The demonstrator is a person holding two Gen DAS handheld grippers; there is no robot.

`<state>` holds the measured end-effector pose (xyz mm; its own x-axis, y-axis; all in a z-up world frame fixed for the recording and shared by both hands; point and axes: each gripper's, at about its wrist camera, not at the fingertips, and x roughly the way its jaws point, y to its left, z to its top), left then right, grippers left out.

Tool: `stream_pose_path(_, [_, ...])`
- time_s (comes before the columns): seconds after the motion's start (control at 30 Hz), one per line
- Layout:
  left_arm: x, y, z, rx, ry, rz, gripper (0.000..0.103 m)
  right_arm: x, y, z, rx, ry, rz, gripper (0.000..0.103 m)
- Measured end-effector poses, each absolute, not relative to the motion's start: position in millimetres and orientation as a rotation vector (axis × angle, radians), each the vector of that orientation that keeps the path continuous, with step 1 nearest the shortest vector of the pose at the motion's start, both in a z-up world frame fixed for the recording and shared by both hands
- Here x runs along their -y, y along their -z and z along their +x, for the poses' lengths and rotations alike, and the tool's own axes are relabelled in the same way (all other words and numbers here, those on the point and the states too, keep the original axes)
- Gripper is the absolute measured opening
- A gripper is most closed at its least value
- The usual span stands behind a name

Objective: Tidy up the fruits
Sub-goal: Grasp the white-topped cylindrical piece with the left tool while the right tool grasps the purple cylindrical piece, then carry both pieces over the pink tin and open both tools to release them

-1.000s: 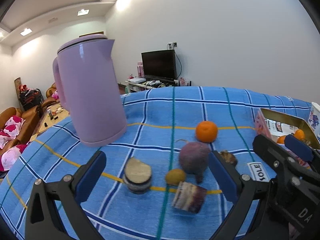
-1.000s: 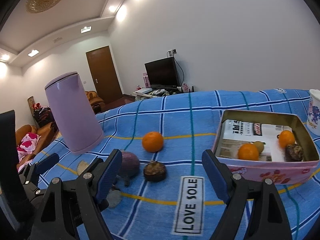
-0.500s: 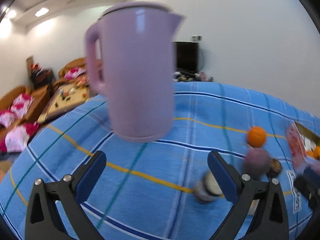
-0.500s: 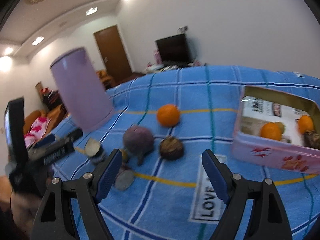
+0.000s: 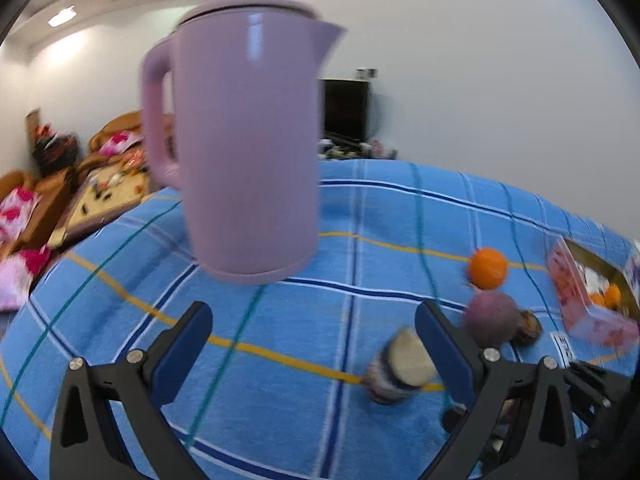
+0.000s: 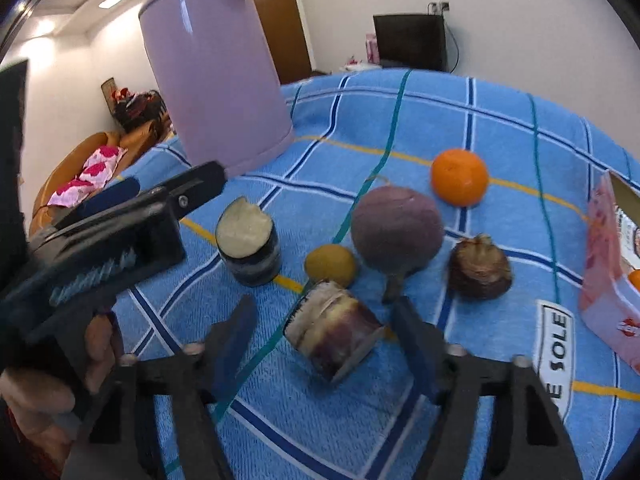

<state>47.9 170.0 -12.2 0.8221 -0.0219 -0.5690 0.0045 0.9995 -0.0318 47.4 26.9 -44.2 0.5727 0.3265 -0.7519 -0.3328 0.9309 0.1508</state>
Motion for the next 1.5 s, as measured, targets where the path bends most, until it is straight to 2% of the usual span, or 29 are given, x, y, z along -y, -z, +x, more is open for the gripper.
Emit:
stream_pose_path(0.07, [-160, 12, 47, -0.605, 0.047, 0.011, 0.103, -25, 44, 48, -0.879, -0.378, -0.007, 0.049])
stream_pose_path(0.37, [-143, 22, 55, -0.714, 0.185, 0.029, 0.103, 5, 36, 33, -0.835, -0.306, -0.095, 0.049])
stream_pose_path(0.43, [-143, 25, 61, -0.744, 0.177, 0.023, 0.100, 23, 31, 33, -0.803, -0.281, -0.060, 0.049])
stream_pose_path(0.57, [-144, 36, 72, -0.822, 0.162, 0.015, 0.074, 53, 30, 36, -0.779, -0.261, 0.083, 0.049])
stream_pose_path(0.63, [-144, 43, 79, -0.862, 0.187, -0.008, 0.068, 56, 31, 38, -0.788, -0.271, 0.123, 0.049])
stream_pose_path(0.8, [-137, 46, 79, -0.877, 0.216, -0.003, 0.045, 60, 29, 34, -0.783, -0.280, 0.146, 0.049])
stream_pose_path(1.07, [-144, 39, 72, -0.833, 0.097, -0.001, 0.044, 60, 20, 20, -0.678, -0.287, 0.141, 0.049])
stream_pose_path(1.5, [-126, 9, 37, -0.573, -0.039, 0.035, 0.044, 64, -7, -2, -0.416, -0.154, -0.048, 0.049])
